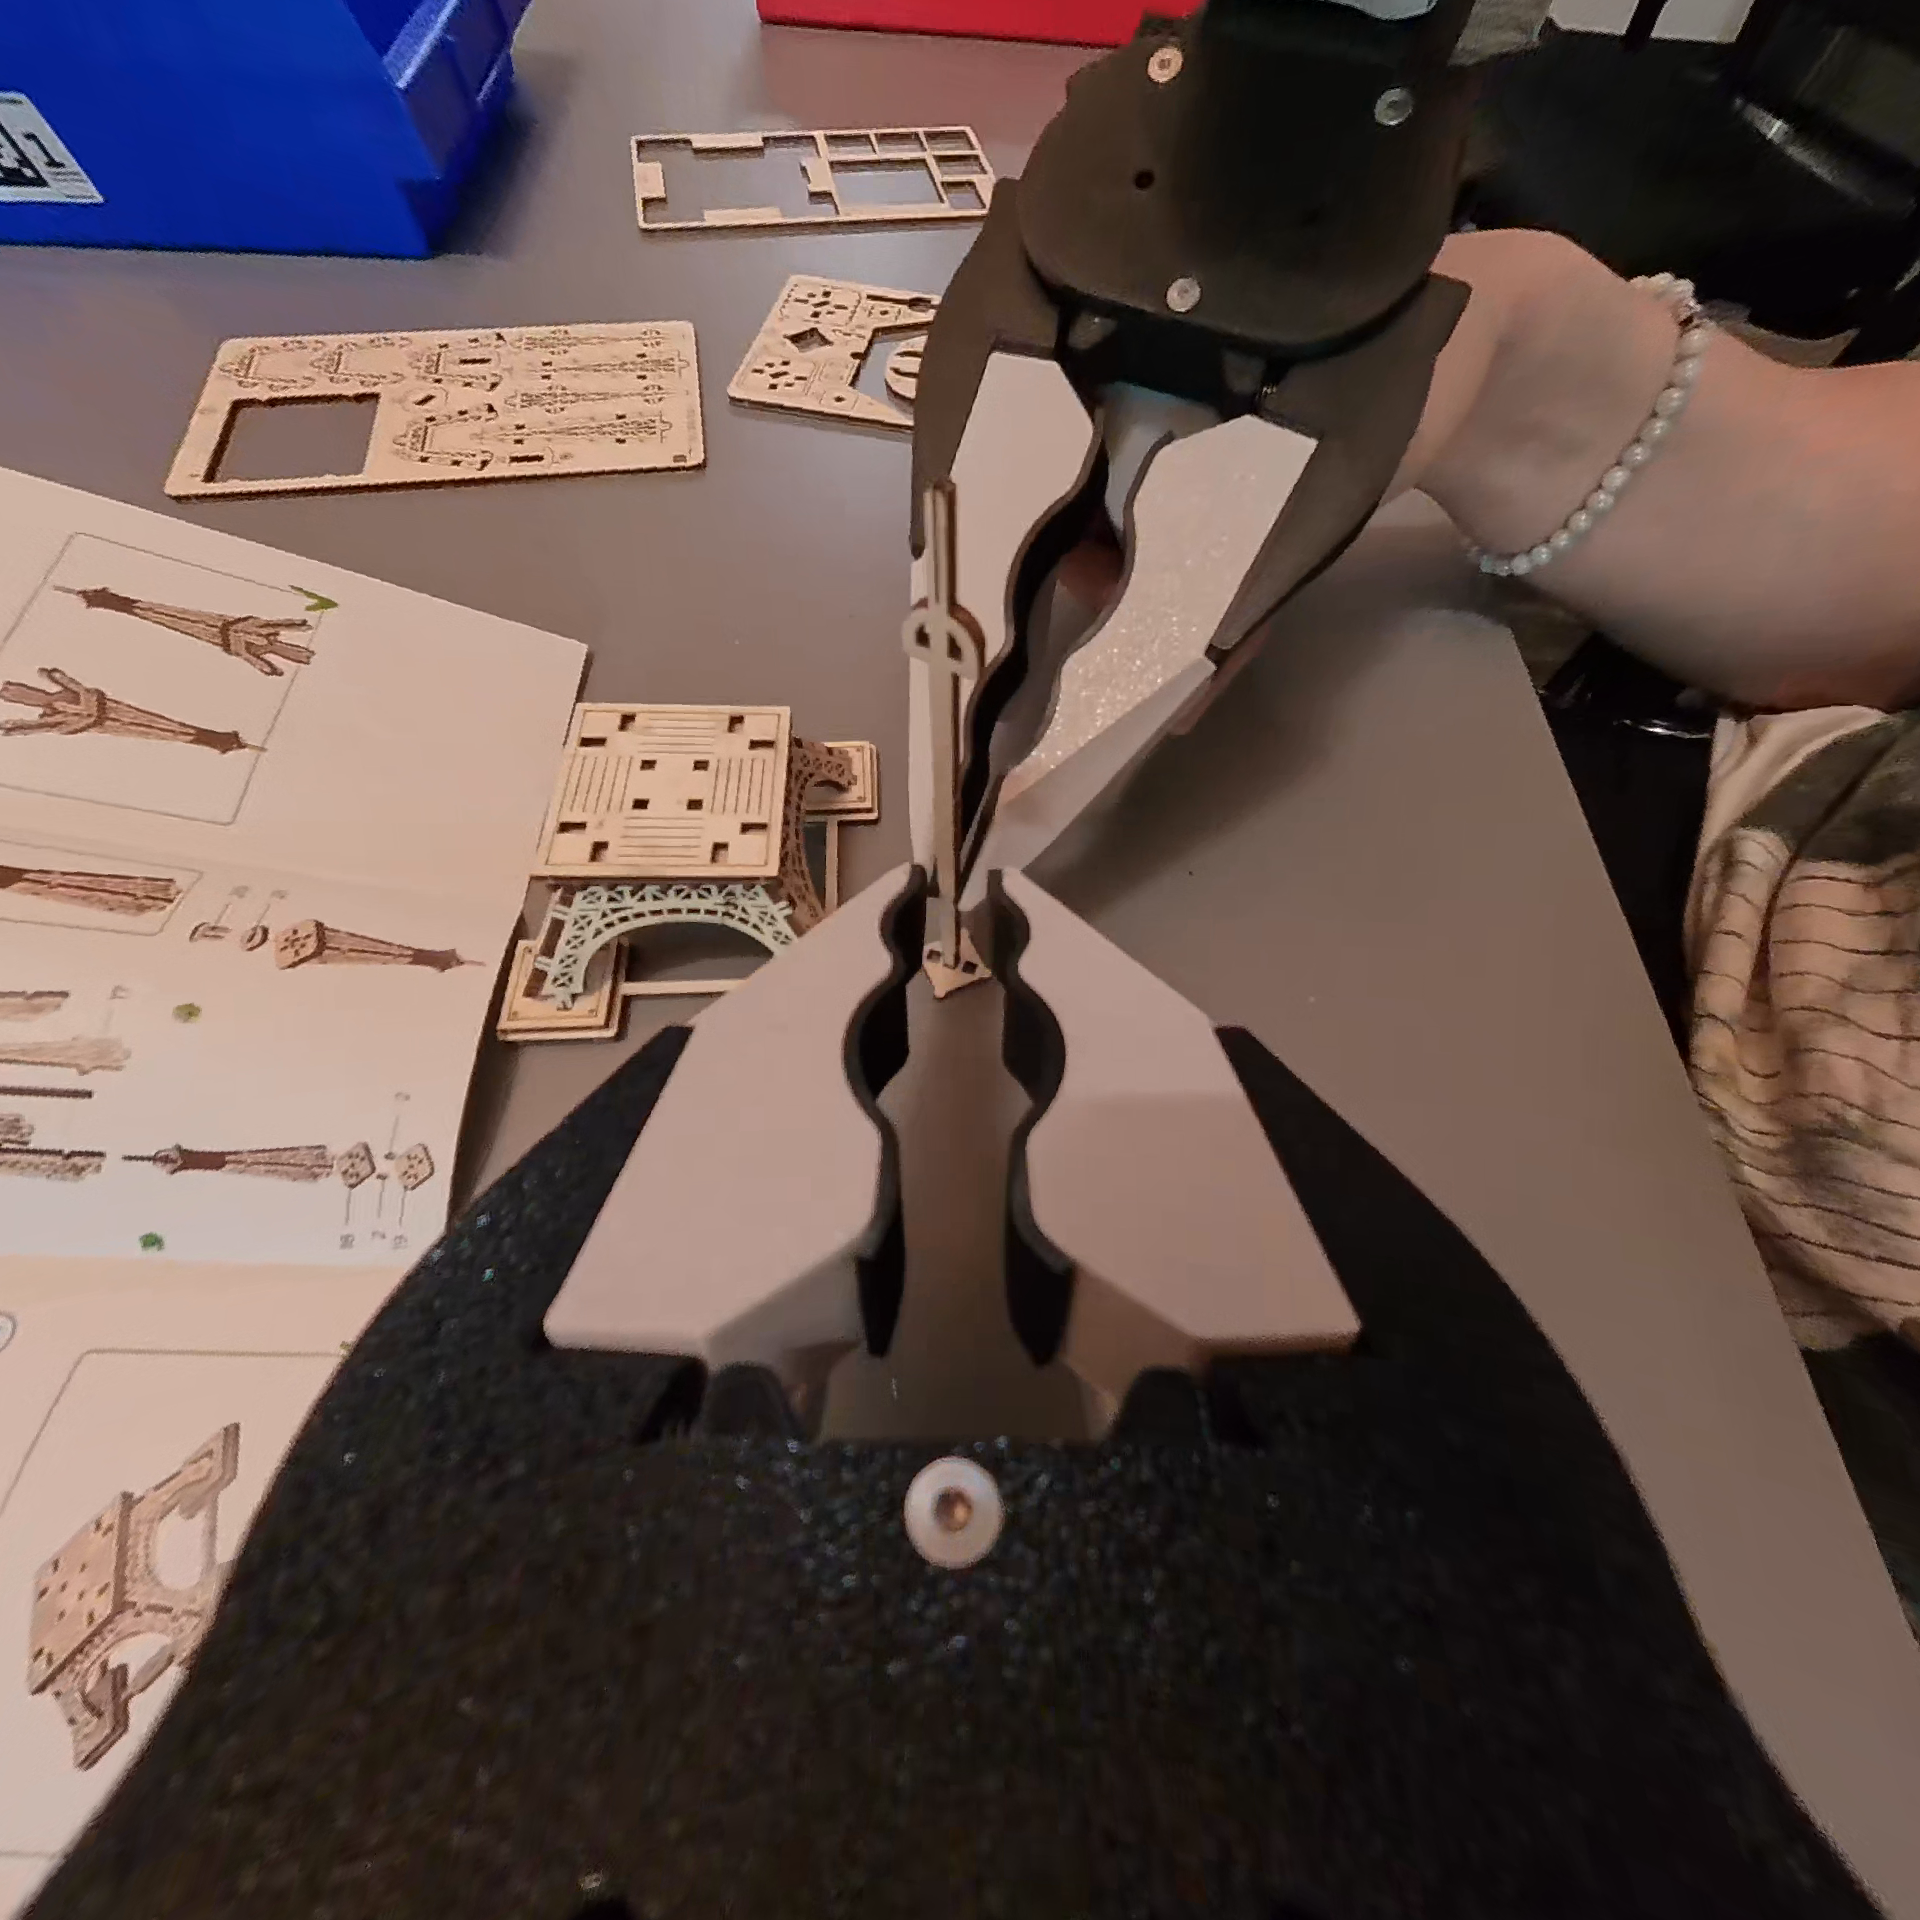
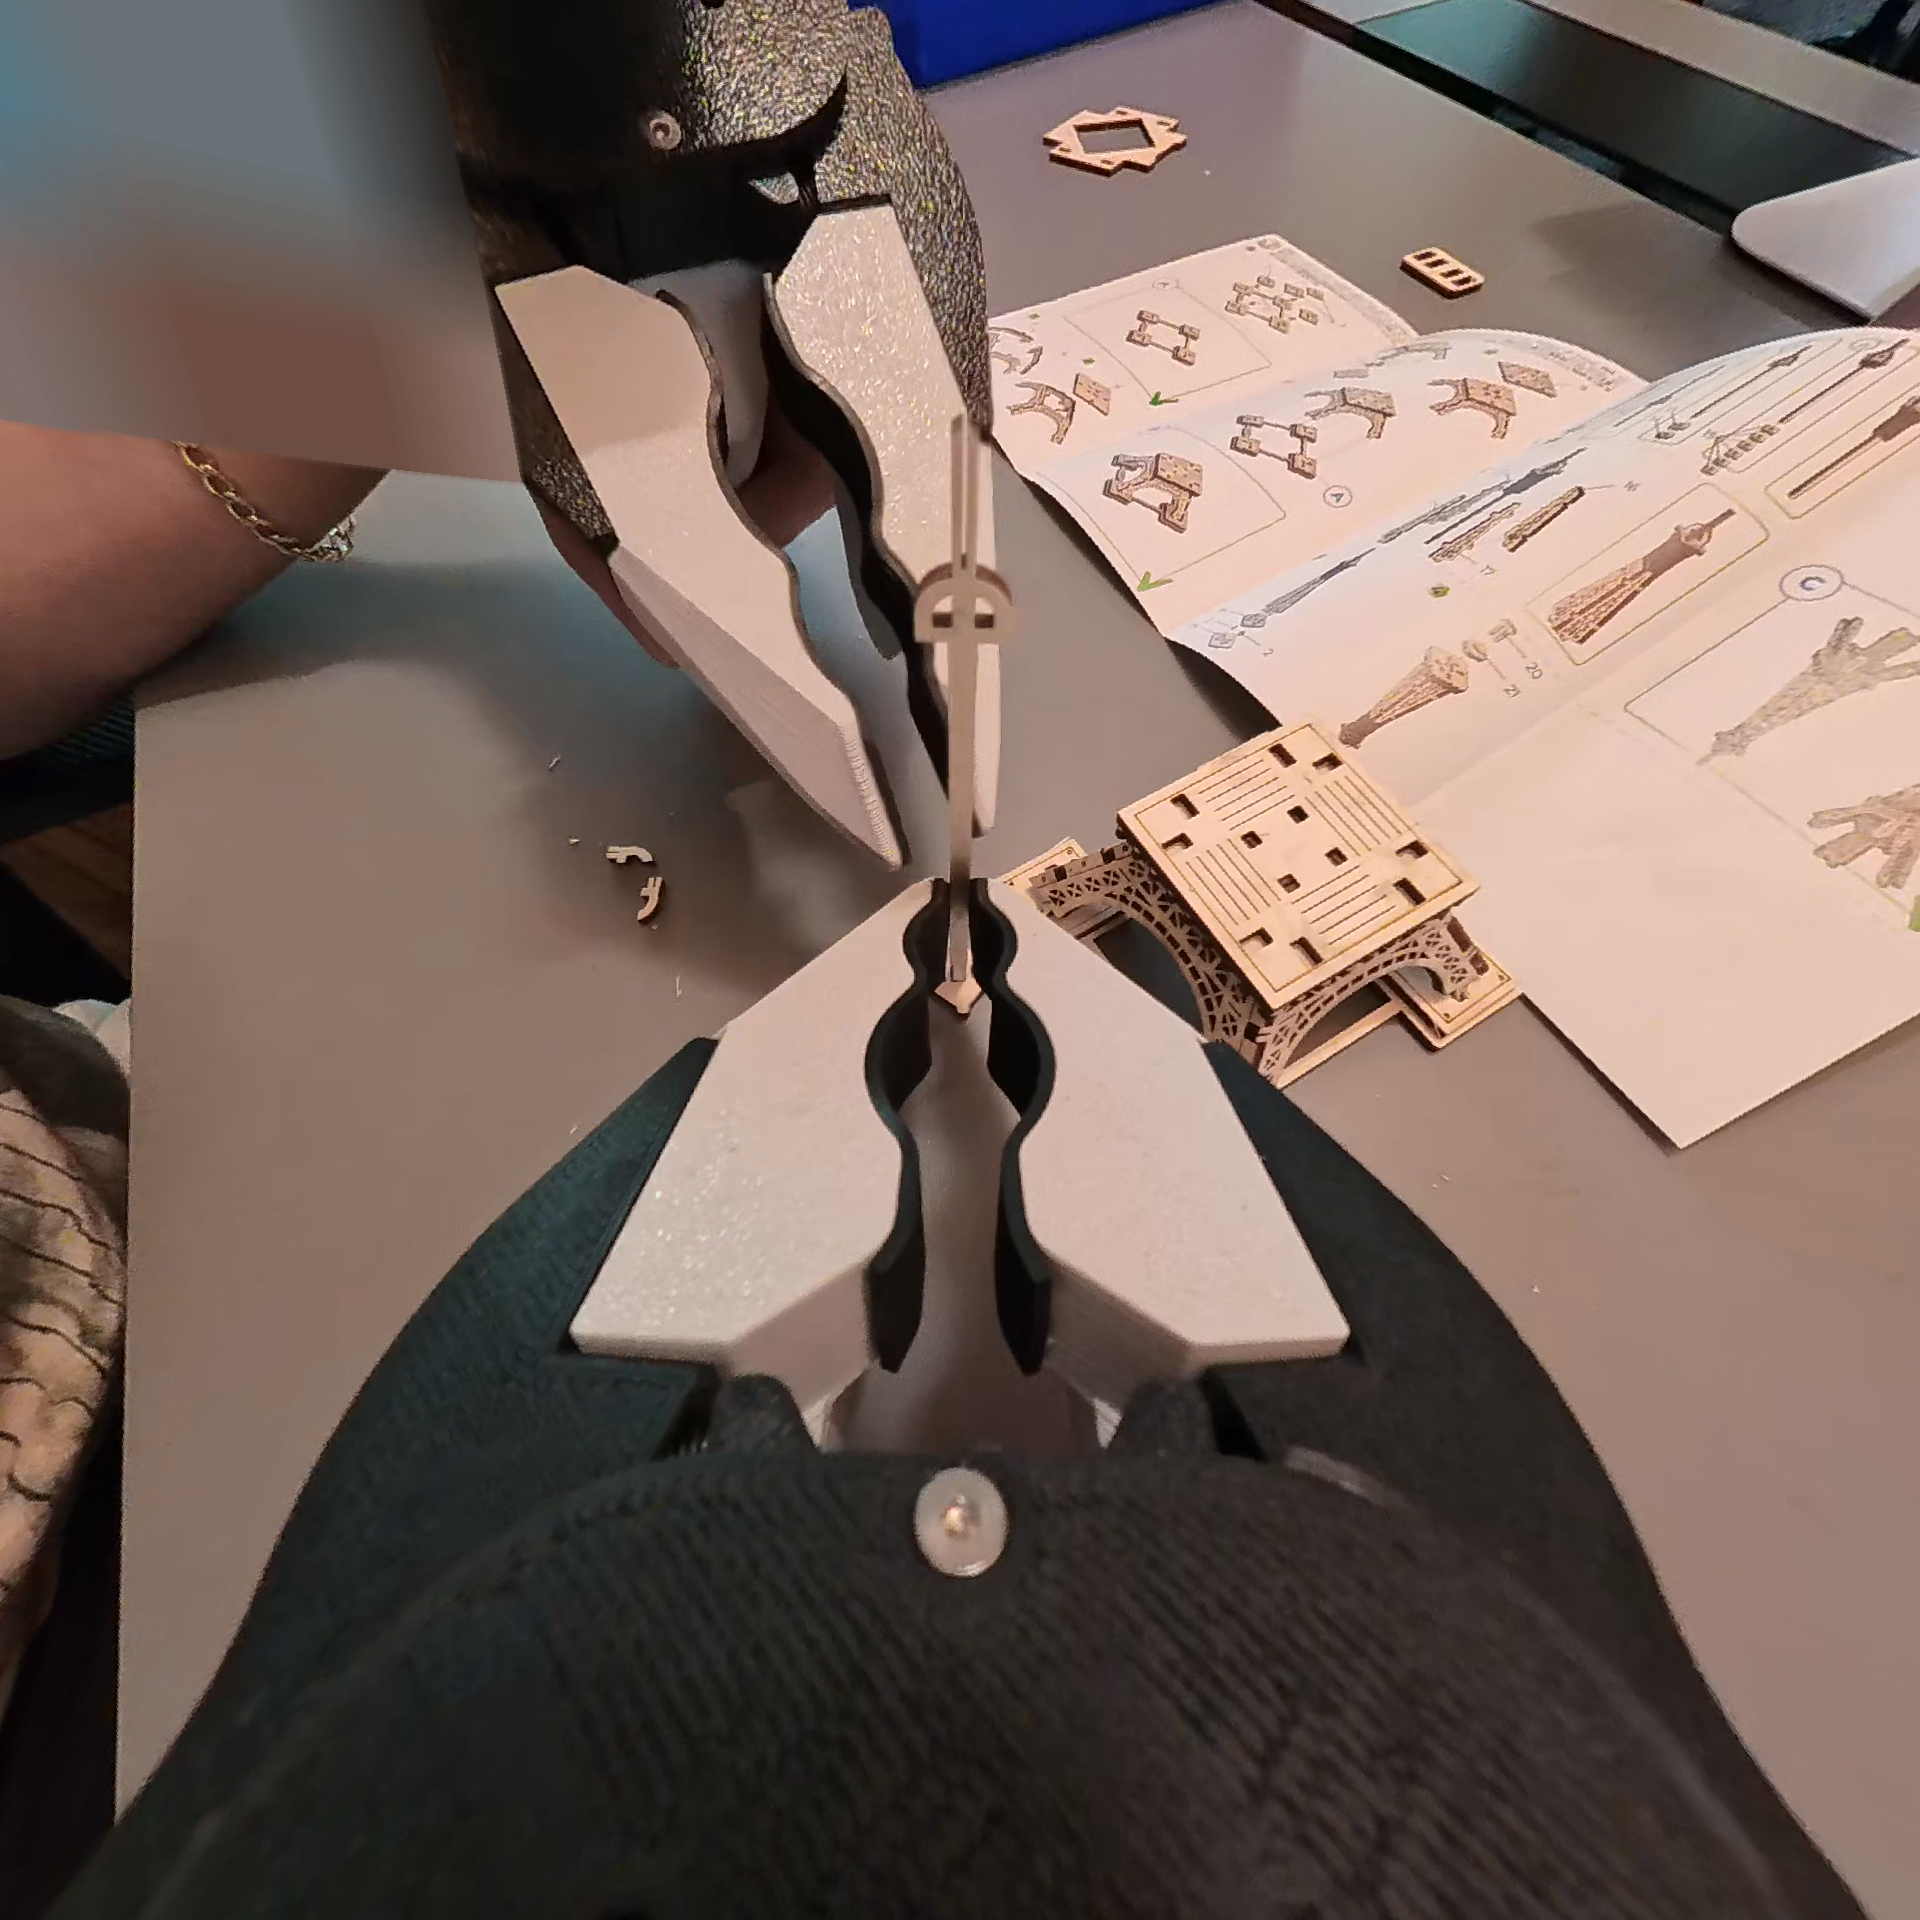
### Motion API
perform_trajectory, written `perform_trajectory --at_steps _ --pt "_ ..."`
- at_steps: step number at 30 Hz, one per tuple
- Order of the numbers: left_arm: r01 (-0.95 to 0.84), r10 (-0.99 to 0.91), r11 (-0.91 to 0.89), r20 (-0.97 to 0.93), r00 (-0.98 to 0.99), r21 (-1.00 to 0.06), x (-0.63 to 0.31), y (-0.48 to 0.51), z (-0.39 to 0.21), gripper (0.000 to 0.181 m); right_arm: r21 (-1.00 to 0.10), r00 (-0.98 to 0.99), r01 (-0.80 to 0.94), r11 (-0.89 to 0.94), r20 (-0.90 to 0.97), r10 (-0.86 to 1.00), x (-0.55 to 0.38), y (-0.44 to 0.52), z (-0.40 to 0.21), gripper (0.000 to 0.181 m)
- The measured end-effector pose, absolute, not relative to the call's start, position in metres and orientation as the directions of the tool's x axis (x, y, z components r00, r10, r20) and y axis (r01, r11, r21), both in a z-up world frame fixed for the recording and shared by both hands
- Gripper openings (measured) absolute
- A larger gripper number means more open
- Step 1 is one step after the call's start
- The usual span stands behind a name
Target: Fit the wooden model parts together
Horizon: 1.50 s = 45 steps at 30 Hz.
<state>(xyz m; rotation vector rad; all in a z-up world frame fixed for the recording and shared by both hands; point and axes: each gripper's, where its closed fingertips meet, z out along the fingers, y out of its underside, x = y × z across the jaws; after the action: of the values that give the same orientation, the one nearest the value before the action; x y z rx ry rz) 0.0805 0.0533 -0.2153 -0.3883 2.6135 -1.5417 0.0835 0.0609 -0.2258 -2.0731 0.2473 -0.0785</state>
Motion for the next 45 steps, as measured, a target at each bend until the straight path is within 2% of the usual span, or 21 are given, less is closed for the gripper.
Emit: perform_trajectory --at_steps 22,38,45 --pt "-0.165 -0.295 0.416 0.039 -0.955 -0.894 0.087 0.055 -0.205 0.005 -0.867 0.974 -0.170 -0.469 -0.076 -0.213 0.085 0.060 -0.226 0.002" --pt "-0.035 -0.277 0.347 -0.067 -0.958 -0.937 0.087 0.048 -0.186 0.003 -0.865 0.986 -0.152 -0.478 -0.101 -0.131 0.083 0.061 -0.226 0.002" --pt "0.001 -0.257 0.370 -0.103 -0.961 -0.929 0.084 0.044 -0.186 0.001 -0.866 0.989 -0.135 -0.481 -0.086 -0.123 0.082 0.059 -0.226 0.002"
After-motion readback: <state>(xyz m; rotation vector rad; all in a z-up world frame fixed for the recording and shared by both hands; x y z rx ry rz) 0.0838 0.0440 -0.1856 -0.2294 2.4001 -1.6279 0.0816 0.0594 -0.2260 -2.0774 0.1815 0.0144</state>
